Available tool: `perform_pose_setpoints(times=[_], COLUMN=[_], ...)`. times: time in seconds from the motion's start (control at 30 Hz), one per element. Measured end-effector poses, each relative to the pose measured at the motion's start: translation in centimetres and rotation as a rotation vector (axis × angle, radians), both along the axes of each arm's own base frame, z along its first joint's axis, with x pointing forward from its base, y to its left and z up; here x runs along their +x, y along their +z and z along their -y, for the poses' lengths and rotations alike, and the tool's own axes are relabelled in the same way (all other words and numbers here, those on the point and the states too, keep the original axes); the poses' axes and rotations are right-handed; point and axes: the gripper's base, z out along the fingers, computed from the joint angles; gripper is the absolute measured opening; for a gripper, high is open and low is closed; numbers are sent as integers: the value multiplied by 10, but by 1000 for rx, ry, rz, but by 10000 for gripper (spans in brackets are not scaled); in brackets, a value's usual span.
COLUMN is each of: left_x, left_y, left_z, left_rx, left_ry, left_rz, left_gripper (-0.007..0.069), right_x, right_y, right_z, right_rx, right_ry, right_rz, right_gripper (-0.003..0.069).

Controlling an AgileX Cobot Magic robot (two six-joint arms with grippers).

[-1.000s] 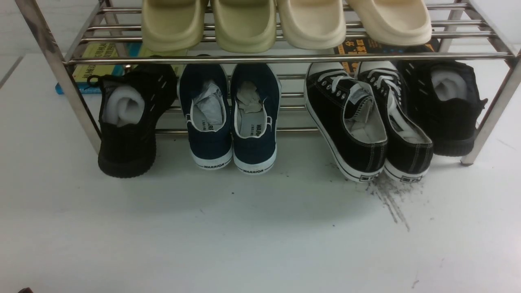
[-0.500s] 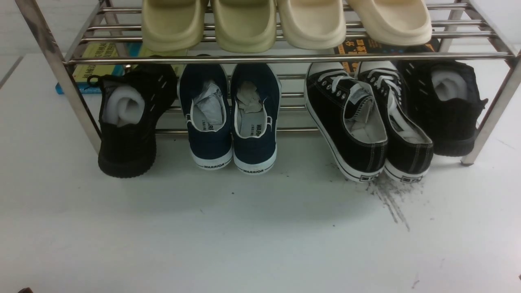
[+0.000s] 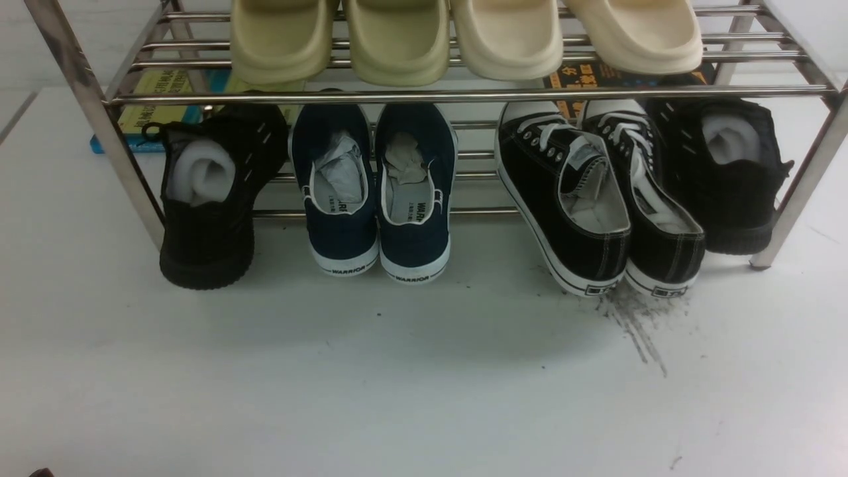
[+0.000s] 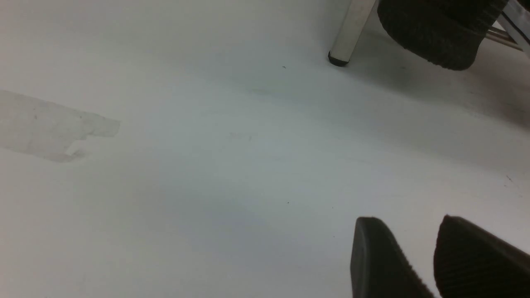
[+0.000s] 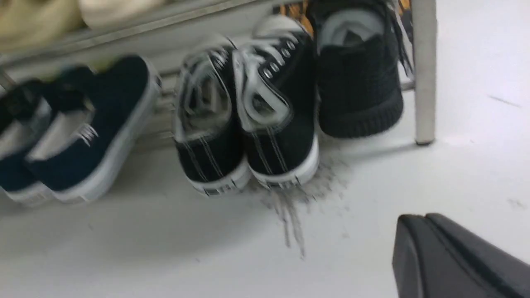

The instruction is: Take the shoes off the shelf with your hand on the white table.

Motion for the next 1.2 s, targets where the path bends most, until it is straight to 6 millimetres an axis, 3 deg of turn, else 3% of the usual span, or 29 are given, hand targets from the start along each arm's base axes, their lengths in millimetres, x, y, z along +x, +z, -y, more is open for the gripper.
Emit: perform_pose_setpoints(times=[0.07, 0.27, 0.3, 0.43, 0.47, 0.57, 0.6, 0.73, 0.83, 0.97, 1.2], left_x=[0, 0, 0, 0, 0, 0, 0, 0, 0, 0, 0], left_y=[0, 0, 0, 0, 0, 0, 0, 0, 0, 0, 0], left_z=[0, 0, 0, 0, 0, 0, 0, 0, 0, 0, 0], left_rx=[0, 0, 0, 0, 0, 0, 0, 0, 0, -1, 0], left_ry=[0, 0, 0, 0, 0, 0, 0, 0, 0, 0, 0], left_rz=[0, 0, 0, 0, 0, 0, 0, 0, 0, 0, 0], left_gripper=[242, 242, 242, 242, 242, 242, 242, 242, 242, 242, 242], right_x=[26, 79, 93, 113, 123, 136, 146, 165, 189, 217, 258], right_y=[-1, -7, -4, 8, 14, 23, 29, 30, 23, 8, -18], right_z=[1, -8, -17, -45, -63, -84, -102, -129, -152, -169, -179], right_rx=[-33, -20, 2, 53, 57, 31, -12, -97, -209, -328, -430], right_ry=[18, 142, 240, 442, 538, 620, 675, 701, 671, 595, 486], right_rz=[-191, -433, -460, -451, -436, -420, -407, -414, -437, -448, -433], right_gripper=[-4, 4, 6, 18, 34, 66, 95, 167, 261, 340, 365])
